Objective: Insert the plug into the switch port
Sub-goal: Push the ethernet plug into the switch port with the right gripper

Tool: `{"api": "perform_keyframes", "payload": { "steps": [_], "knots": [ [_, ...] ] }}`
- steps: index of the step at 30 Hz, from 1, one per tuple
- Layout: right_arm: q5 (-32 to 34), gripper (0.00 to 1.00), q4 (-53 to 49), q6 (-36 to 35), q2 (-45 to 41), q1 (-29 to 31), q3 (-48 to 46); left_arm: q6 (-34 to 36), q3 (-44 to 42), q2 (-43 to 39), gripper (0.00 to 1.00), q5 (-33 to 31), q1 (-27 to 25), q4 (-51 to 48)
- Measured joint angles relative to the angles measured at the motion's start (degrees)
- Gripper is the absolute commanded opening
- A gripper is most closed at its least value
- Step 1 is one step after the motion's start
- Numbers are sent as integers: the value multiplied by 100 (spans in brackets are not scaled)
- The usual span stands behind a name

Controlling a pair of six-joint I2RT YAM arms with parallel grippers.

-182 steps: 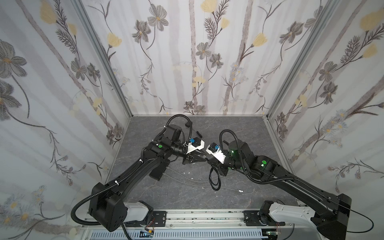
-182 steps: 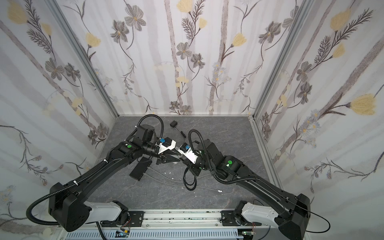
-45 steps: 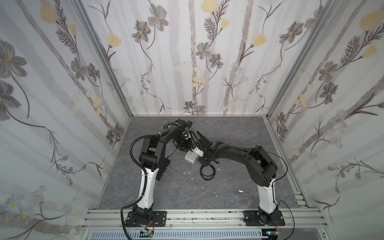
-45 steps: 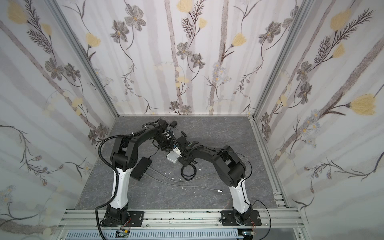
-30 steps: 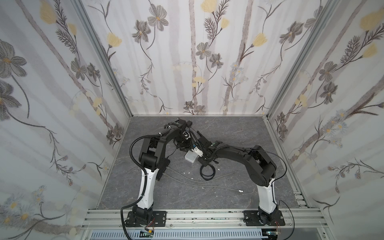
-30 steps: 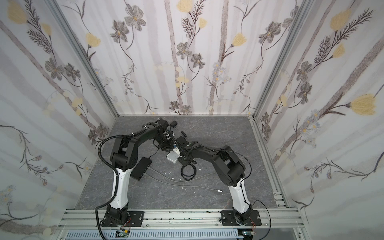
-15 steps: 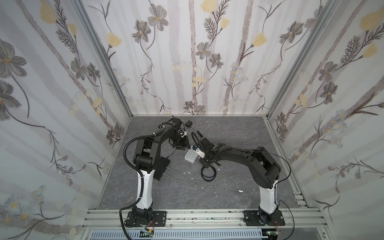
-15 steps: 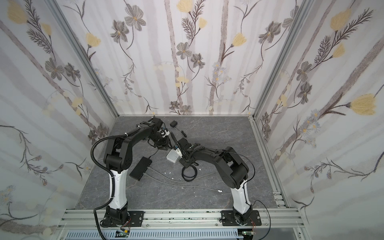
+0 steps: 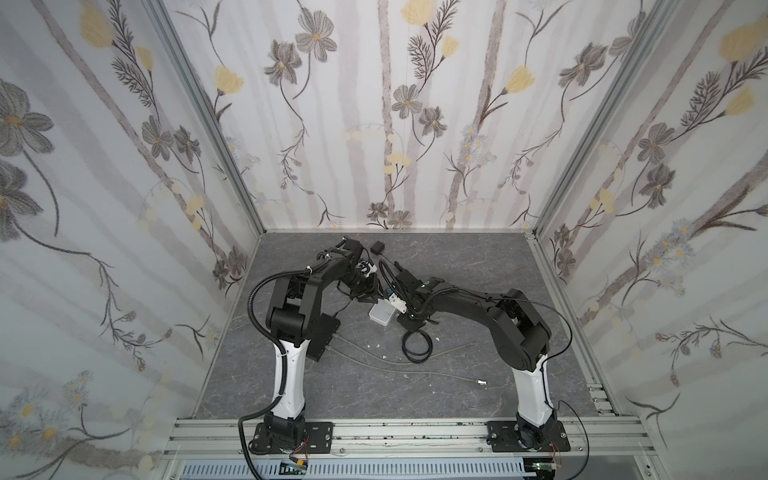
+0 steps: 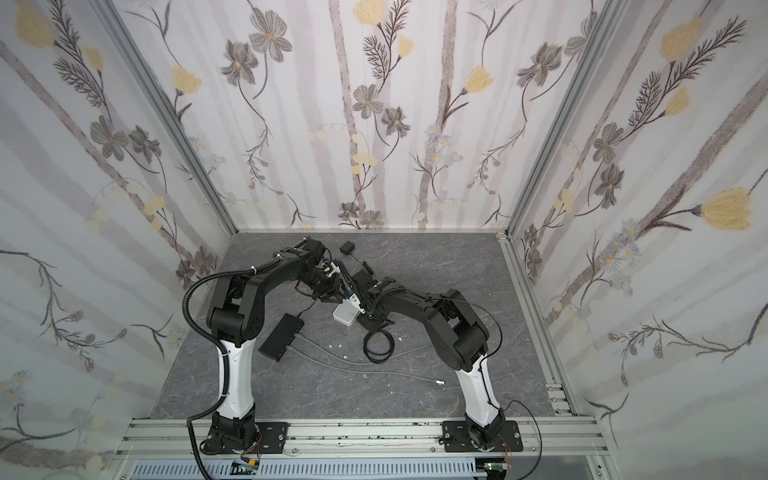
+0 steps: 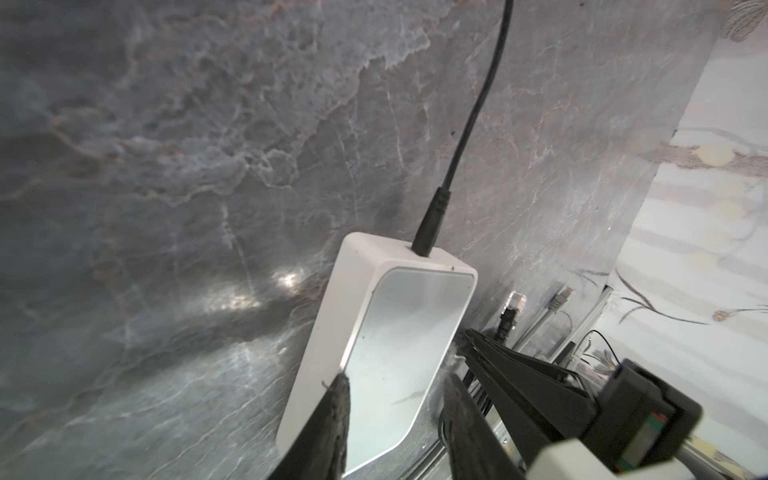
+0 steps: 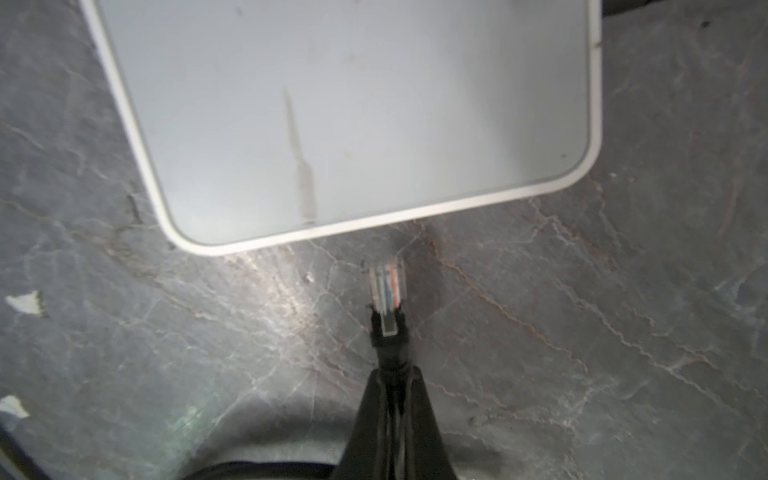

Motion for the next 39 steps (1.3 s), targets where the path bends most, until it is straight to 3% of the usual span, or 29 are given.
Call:
{"api": "perform_keyframes", "payload": {
  "steps": [24, 39],
  "knots": [
    [321, 0, -632, 149, 463, -13, 868, 142, 13, 101, 35, 210, 42, 22],
    [334, 0, -474, -140, 463, 35, 824, 188, 50, 76, 39, 190, 136, -7]
  ]
}}
